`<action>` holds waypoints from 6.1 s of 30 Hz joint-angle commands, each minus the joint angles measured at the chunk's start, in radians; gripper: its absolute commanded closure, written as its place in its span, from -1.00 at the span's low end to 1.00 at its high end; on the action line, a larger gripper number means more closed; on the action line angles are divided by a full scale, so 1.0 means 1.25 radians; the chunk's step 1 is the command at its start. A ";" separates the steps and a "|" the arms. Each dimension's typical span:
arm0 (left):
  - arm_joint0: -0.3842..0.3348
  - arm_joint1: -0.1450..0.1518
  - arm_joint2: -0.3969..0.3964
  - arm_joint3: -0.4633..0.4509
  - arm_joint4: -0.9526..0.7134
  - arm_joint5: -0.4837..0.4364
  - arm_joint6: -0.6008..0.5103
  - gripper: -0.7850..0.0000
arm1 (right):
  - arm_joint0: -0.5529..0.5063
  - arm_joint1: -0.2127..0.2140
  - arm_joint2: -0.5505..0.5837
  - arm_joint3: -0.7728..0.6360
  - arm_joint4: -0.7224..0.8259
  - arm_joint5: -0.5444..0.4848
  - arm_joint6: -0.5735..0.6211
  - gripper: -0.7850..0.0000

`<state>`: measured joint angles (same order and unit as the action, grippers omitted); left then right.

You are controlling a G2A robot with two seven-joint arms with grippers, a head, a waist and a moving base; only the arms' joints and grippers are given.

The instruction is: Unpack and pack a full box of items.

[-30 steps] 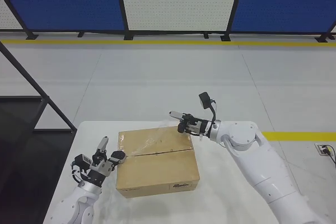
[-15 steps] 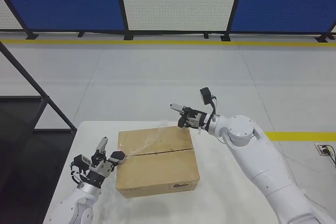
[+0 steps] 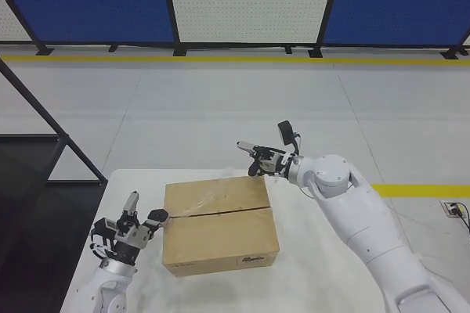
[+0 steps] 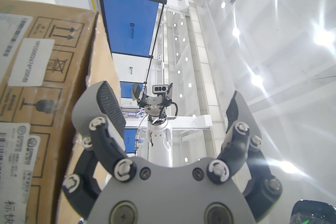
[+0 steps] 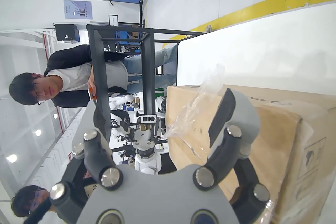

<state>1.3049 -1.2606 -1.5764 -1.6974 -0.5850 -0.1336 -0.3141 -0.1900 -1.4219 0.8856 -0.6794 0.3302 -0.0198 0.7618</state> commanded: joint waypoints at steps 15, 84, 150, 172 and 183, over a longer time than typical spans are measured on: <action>0.122 0.002 -0.071 -0.070 -0.099 -0.058 -0.061 -1.00 | 0.067 -0.059 -0.043 0.122 0.035 0.000 0.000 -1.00; 0.187 -0.016 -0.084 -0.112 -0.127 -0.194 -0.064 -1.00 | 0.075 -0.094 0.030 0.307 0.043 -0.107 0.137 -1.00; 0.209 -0.035 -0.110 -0.123 -0.095 -0.219 0.025 -1.00 | 0.045 -0.171 0.014 0.349 -0.048 -0.228 0.063 -1.00; 0.215 -0.040 -0.113 -0.121 -0.092 -0.225 0.016 -1.00 | 0.030 -0.160 0.111 0.337 0.127 -0.334 0.324 -1.00; 0.213 -0.041 -0.108 -0.125 -0.083 -0.220 0.009 -1.00 | 0.019 -0.146 0.152 0.317 0.185 -0.386 0.442 -1.00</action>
<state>1.5711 -1.3120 -1.7118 -1.8524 -0.6896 -0.4092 -0.3018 -0.1657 -1.6059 1.0729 -0.2825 0.5608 -0.5004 1.3091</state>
